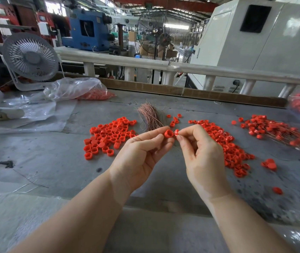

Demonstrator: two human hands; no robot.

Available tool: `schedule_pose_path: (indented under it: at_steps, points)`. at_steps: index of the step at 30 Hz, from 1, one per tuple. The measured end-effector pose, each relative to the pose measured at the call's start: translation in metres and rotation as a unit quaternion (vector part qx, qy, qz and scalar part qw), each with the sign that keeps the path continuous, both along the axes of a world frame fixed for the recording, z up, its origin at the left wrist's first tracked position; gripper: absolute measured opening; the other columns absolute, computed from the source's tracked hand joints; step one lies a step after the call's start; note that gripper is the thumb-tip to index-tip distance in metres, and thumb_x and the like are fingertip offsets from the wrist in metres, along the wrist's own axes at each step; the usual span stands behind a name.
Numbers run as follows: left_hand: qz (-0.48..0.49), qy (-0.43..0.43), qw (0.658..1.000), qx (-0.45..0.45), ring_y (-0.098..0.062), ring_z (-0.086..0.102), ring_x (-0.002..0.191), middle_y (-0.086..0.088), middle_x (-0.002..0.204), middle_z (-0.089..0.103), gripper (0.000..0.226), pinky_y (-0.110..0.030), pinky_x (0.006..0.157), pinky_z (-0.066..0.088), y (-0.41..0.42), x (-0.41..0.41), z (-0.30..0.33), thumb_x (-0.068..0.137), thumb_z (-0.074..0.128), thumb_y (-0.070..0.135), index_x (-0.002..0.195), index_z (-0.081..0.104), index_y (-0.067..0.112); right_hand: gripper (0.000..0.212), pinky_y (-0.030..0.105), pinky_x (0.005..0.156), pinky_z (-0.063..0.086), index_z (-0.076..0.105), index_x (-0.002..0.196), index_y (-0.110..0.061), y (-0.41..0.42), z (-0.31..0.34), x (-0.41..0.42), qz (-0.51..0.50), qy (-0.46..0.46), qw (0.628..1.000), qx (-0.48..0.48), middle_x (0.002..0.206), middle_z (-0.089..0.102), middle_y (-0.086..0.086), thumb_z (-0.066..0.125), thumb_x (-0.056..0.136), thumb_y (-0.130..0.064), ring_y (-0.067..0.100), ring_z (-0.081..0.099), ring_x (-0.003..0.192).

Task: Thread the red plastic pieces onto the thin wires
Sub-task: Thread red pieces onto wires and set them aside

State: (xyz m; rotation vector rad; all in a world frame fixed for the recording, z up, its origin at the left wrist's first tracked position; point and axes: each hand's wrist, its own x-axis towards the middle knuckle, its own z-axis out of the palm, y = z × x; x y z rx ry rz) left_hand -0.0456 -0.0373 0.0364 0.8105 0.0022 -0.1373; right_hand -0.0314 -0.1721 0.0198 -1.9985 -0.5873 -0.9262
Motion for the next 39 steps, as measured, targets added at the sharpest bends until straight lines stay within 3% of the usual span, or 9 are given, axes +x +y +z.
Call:
schedule_pose_path:
  at_steps: [7, 11, 18, 26, 39]
  points:
    - [0.003, 0.009, 1.0, -0.009, -0.014, 0.07, 0.069, -0.012, 0.079, 0.072, 0.028, -0.017, 0.06, 0.055, -0.001, 0.001, -0.0004, 0.082, 0.049, -0.009, 0.078, 0.075, 0.002, 0.008, 0.018, 0.064, 0.044, 0.061, 0.085, -0.008, 0.0013, 0.0006, -0.0011, 0.009, 0.005, 1.0, 0.008, 0.074, 0.062, -0.006, 0.055, 0.087, -0.014, 0.008, 0.057, 0.067]
    - [0.001, 0.009, 1.0, -0.004, -0.013, 0.07, 0.07, -0.011, 0.079, 0.072, 0.027, -0.017, 0.061, 0.055, -0.001, 0.0016, -0.0011, 0.079, 0.051, -0.007, 0.076, 0.076, 0.003, 0.008, 0.01, 0.065, 0.04, 0.061, 0.085, -0.007, 0.0016, 0.0017, -0.001, 0.011, 0.006, 1.0, 0.016, 0.074, 0.059, -0.01, 0.056, 0.087, -0.012, 0.005, 0.055, 0.07]
    - [-0.009, 0.011, 1.0, -0.003, -0.015, 0.07, 0.067, -0.013, 0.075, 0.071, 0.025, -0.018, 0.059, 0.055, -0.0006, 0.0015, -0.0014, 0.079, 0.051, -0.007, 0.076, 0.075, 0.001, 0.009, 0.018, 0.064, 0.044, 0.061, 0.084, -0.008, 0.0012, 0.0013, -0.0018, 0.019, 0.012, 1.0, 0.015, 0.074, 0.06, -0.008, 0.055, 0.087, -0.014, 0.008, 0.056, 0.07]
    - [-0.011, 0.007, 1.0, 0.0, -0.014, 0.07, 0.066, -0.012, 0.072, 0.071, 0.019, -0.017, 0.058, 0.054, 0.0001, 0.0013, -0.0004, 0.063, 0.06, 0.002, 0.075, 0.075, 0.001, 0.008, 0.016, 0.064, 0.043, 0.061, 0.084, -0.007, 0.0012, 0.0013, -0.0009, 0.017, 0.009, 1.0, 0.012, 0.073, 0.06, -0.007, 0.056, 0.087, -0.013, 0.008, 0.056, 0.069]
    - [-0.016, -0.005, 1.0, -0.007, -0.013, 0.07, 0.07, -0.01, 0.077, 0.072, 0.021, -0.017, 0.061, 0.055, -0.0019, 0.0006, -0.0006, 0.066, 0.058, 0.0, 0.075, 0.076, 0.004, 0.009, 0.02, 0.066, 0.046, 0.06, 0.085, -0.007, 0.0014, 0.0024, -0.0013, 0.02, 0.007, 0.999, 0.026, 0.075, 0.059, -0.011, 0.054, 0.087, -0.014, 0.008, 0.057, 0.072]
